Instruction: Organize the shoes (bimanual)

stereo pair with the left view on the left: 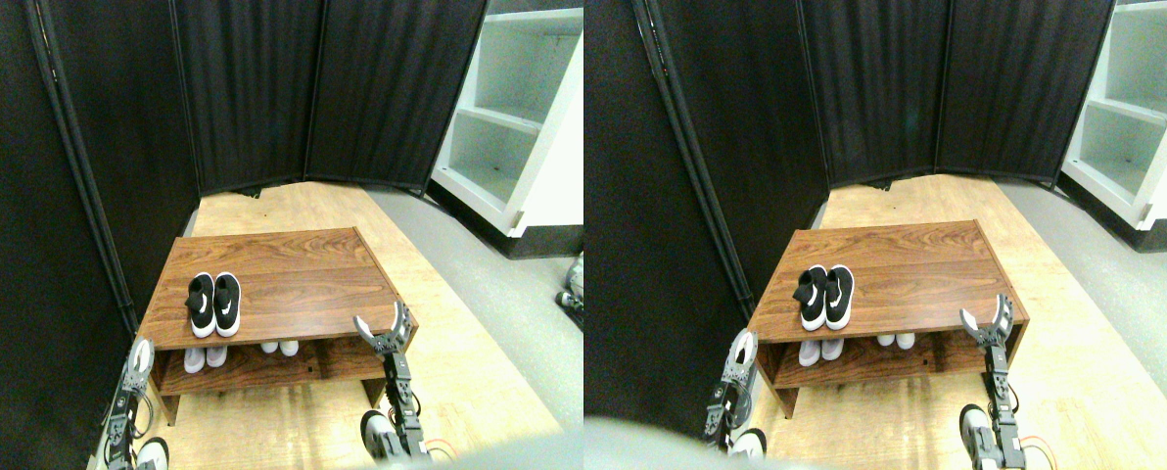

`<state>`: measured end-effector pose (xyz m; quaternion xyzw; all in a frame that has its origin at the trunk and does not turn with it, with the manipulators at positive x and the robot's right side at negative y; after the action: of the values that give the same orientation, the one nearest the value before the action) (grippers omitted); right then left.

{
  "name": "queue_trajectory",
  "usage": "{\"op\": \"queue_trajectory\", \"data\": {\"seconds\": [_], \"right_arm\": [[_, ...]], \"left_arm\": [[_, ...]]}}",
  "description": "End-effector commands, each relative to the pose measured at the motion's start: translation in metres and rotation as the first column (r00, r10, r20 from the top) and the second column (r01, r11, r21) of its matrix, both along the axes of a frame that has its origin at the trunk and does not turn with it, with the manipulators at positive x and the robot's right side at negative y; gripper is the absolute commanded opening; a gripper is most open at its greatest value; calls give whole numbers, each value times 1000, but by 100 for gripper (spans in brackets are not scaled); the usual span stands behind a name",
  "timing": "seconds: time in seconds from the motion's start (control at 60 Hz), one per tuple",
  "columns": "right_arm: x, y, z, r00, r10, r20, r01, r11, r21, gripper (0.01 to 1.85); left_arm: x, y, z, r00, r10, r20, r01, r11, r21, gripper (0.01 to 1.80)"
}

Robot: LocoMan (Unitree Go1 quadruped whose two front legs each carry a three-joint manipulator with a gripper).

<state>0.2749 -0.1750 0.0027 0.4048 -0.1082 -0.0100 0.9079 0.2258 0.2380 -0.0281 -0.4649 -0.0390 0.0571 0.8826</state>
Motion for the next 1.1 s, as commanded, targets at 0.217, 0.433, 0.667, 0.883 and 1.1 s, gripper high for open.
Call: {"op": "queue_trajectory", "data": {"seconds": [0.217,0.433,0.667,0.883,1.1], "right_arm": [[-4,1,5,998,37,42,-44,981,187,46],[-10,0,9,995,88,41,-96,938,333,34],[-8,-1,5,995,91,36,-97,937,337,26],[-4,0,4,997,73,37,-81,953,293,32],[-2,2,3,997,71,25,-76,952,297,37]], "left_arm": [[-12,-15,15,997,-1,73,-1,1000,24,1],[-10,-15,17,995,-21,97,21,1000,-1,1],[-9,-20,16,996,-2,93,1,1000,17,1],[-9,-22,18,996,-11,88,10,1000,4,1],[-12,-25,18,995,7,98,-7,1000,2,1]]}}
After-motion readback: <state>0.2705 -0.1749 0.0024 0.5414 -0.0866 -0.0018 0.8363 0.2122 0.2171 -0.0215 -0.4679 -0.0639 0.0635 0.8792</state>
